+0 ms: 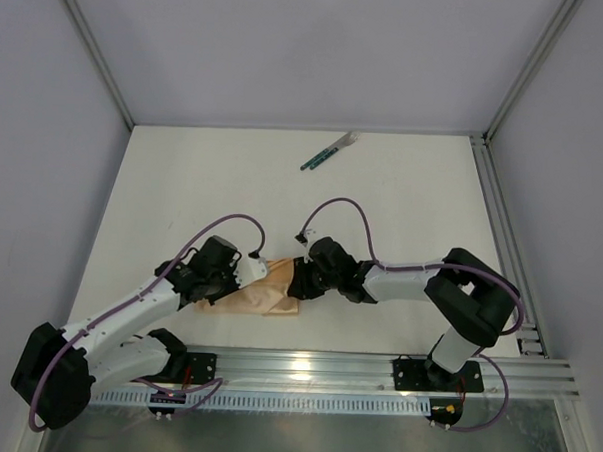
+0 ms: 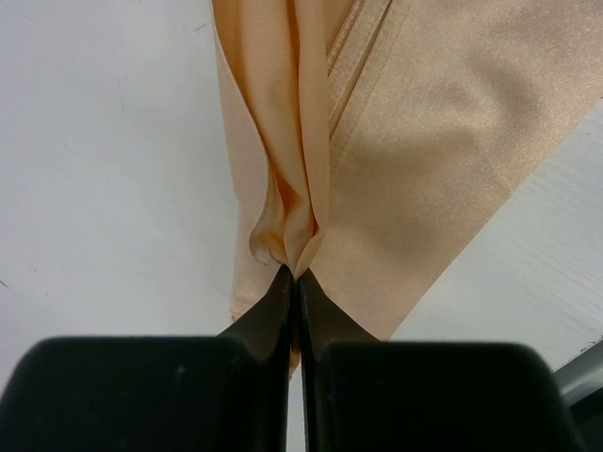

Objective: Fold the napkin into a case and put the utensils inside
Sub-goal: Fold the smaller-rectangle-folded napkin at the center of the board.

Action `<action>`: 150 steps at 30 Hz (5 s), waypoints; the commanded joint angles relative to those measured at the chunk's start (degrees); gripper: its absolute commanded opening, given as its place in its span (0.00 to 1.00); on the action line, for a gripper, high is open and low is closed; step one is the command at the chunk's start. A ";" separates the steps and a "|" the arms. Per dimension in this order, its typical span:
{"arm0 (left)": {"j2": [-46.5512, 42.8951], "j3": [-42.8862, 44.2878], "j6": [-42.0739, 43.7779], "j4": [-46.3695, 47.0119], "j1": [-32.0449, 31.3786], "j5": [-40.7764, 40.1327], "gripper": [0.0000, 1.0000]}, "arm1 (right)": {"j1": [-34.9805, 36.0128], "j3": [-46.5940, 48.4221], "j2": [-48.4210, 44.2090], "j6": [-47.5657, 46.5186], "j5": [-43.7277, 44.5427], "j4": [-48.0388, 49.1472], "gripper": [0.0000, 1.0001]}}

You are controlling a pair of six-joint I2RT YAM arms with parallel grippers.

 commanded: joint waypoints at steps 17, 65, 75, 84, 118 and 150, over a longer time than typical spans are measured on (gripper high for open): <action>1.13 10.14 -2.69 -9.39 -0.02 8.69 0.00 | -0.98 -0.16 -0.74 3.17 7.80 -5.02 0.04; 18.97 5.23 -5.41 -6.68 -32.63 -6.86 0.00 | -9.60 10.65 -4.15 -7.38 3.75 -16.17 0.37; 18.71 5.05 -5.15 -6.85 -32.54 -6.59 0.00 | -9.34 12.33 -15.41 -12.04 8.16 -23.32 0.43; 19.06 5.23 -5.24 -7.03 -32.63 -6.59 0.00 | -8.37 28.40 1.97 -16.26 -0.19 -20.66 0.52; 13.79 25.17 -0.32 -29.85 -27.79 12.91 0.47 | -2.13 12.69 3.31 -11.78 14.13 -10.91 0.33; 27.93 20.88 -19.91 6.06 -13.55 -1.06 0.57 | -4.50 4.43 0.58 -7.30 2.26 1.92 0.33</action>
